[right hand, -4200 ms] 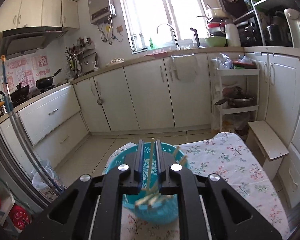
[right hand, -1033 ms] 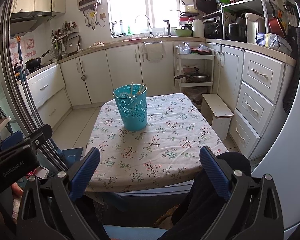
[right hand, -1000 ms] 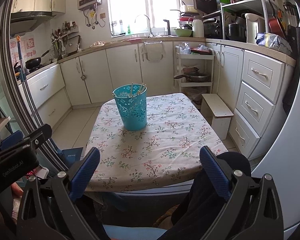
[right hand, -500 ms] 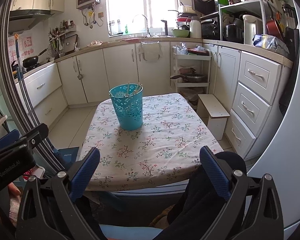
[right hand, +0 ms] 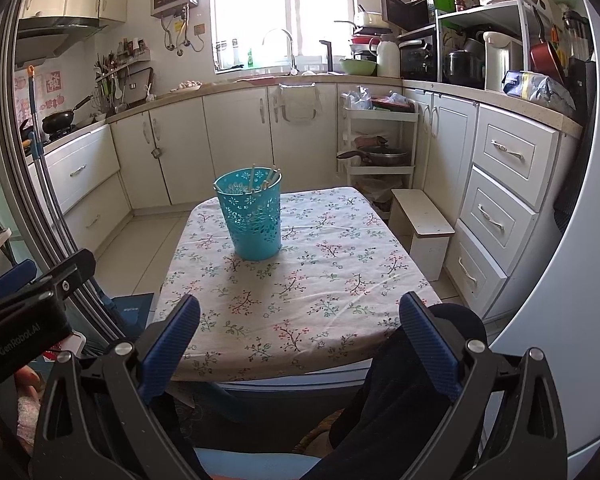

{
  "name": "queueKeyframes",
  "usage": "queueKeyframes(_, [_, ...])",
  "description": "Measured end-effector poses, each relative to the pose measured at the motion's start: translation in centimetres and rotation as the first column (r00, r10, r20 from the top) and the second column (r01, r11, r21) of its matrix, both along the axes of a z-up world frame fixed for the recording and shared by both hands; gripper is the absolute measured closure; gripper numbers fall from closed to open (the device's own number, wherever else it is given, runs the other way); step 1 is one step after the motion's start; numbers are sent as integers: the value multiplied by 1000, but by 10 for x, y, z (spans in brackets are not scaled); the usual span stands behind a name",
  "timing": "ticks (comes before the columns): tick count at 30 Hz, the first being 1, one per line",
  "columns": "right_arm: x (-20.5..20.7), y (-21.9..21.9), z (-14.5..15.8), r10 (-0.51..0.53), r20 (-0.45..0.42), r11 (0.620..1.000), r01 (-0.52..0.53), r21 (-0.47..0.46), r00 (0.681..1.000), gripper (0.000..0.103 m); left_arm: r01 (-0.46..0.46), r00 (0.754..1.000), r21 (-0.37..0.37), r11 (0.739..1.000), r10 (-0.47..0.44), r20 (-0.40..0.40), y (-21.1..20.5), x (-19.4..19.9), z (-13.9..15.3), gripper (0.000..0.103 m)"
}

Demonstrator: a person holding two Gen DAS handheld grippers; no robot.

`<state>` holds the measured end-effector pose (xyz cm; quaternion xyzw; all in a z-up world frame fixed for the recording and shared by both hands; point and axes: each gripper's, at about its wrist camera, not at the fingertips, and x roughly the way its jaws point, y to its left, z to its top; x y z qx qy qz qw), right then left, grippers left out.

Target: Organize utensils

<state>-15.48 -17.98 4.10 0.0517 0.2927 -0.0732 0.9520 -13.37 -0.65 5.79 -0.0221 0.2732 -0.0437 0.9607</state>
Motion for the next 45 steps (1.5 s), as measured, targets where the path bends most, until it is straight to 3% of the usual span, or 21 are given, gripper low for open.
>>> queueKeyframes(45, [-1,-1,2,2,2,1000,-2,-2,1000,7,4,1000,27,1000,-4,-10,5,-3,-2,8])
